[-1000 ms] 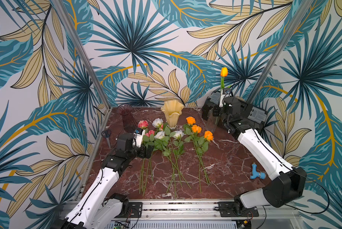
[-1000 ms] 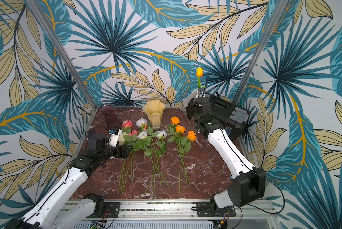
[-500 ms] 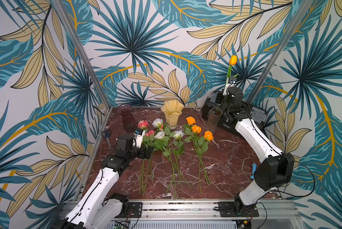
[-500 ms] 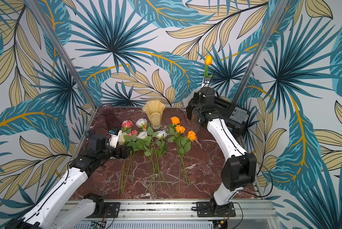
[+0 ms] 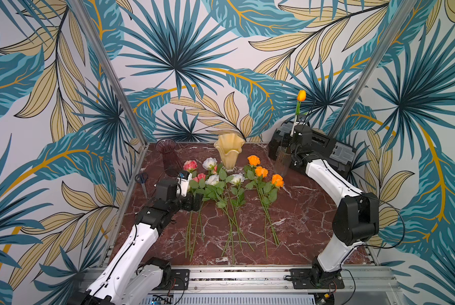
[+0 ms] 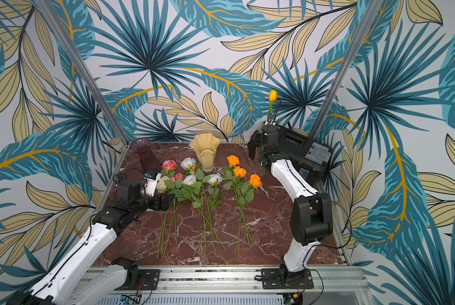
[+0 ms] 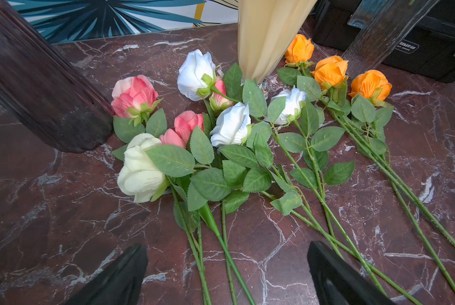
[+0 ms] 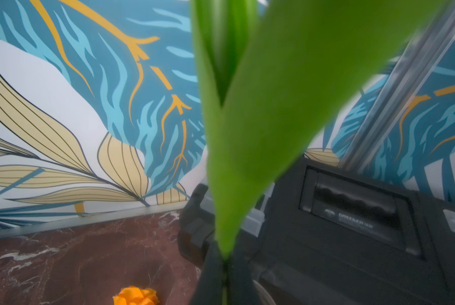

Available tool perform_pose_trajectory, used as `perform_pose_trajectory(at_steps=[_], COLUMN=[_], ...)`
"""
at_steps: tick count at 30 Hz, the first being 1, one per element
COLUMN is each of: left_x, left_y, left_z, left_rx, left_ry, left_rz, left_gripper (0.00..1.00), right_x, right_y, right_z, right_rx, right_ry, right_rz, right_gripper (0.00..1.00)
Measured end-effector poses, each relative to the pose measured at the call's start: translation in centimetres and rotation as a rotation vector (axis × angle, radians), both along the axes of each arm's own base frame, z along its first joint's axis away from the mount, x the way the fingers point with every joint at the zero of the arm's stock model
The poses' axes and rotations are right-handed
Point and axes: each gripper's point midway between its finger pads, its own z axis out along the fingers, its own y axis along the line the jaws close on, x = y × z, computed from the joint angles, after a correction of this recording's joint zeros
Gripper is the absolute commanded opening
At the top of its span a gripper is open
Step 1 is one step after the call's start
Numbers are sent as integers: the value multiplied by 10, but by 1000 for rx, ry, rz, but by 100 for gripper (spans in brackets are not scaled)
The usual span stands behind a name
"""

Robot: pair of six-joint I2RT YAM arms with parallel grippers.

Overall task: Arrange the flowers in different vases according to their variety
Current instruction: Insert the flower into the vase.

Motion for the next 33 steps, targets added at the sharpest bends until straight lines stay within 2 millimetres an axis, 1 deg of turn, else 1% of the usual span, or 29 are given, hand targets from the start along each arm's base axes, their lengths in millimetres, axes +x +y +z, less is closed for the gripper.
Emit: perform_pose_trajectory(at_steps=[2, 3, 4, 6, 7, 9, 14, 18, 21, 22, 23, 24, 28, 33], left_x=[0, 0, 0, 0, 0, 0, 0, 0, -1, -1, -1, -1, -1, 0], left_y=[0, 0, 0, 0, 0, 0, 0, 1, 1, 2, 2, 3, 3, 5], left_z=[0, 0, 0, 0, 0, 0, 0, 3, 5, 6, 6, 6, 7, 6], left_rx=[0, 0, -1, 0, -1, -1, 1, 0, -2, -2, -1, -1, -3, 1], left_ry=[0, 0, 0, 0, 0, 0, 0, -9, -17, -20, -22, -23, -22, -22], left_rz=[0, 0, 0, 0, 0, 0, 3, 4, 9, 11, 13, 15, 22, 33], left_gripper=[100, 100, 100, 100, 100, 100, 100, 100, 100, 100, 100, 100, 100, 100], right_x=[-1, -2, -2, -3, -3, -4, -12, -21, -27, -30, -33, -35, -46, -65], right_y=[0, 0, 0, -1, 0, 0, -2, -3, -4, -4, -4, -4, -3, -1], right_z=[-7, -10, -12, -16, -18, -22, -30, -26, -17, -13, -9, -5, 15, 27], right_rx=[2, 3, 3, 3, 5, 8, 16, 18, 25, 27, 29, 31, 44, 59], right_ry=[12, 17, 22, 32, 35, 42, 59, 55, 38, 32, 25, 18, -7, 14], right_rz=[-2, -2, -3, -3, -1, 1, -1, 0, 3, 7, 10, 13, 27, 57], right_gripper=[1, 6, 11, 29, 35, 49, 67, 80, 86, 89, 90, 95, 99, 100])
